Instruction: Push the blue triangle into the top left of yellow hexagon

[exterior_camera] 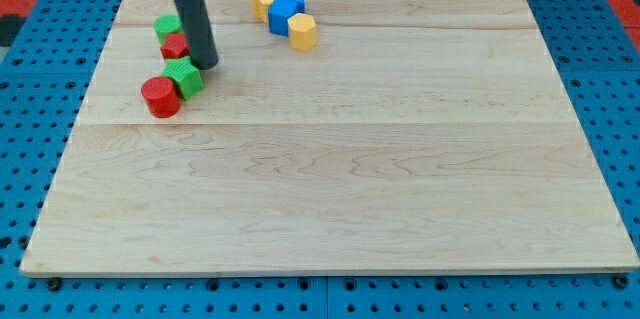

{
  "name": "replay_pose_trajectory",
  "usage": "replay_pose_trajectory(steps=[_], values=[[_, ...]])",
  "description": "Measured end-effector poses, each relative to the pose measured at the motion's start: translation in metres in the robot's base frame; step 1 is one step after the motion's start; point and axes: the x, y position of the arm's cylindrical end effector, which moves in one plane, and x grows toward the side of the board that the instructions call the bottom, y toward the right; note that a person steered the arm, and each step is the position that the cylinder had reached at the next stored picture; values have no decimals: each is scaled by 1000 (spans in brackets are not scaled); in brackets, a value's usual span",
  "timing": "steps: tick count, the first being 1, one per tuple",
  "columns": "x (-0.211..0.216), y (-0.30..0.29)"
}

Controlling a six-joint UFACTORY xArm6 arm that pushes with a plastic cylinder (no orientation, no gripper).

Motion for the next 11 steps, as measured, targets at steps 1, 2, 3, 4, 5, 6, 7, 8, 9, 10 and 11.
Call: replay_pose_trajectory(steps=[1, 2, 3, 4, 5, 6, 7, 8, 9, 10, 11], values=[[-23, 5], [-51, 21], [-67, 33], [-102, 41], [-138, 43], [-153, 53], [-153, 79], [-151, 110], [-138, 135], [-117, 135], [-98, 133]])
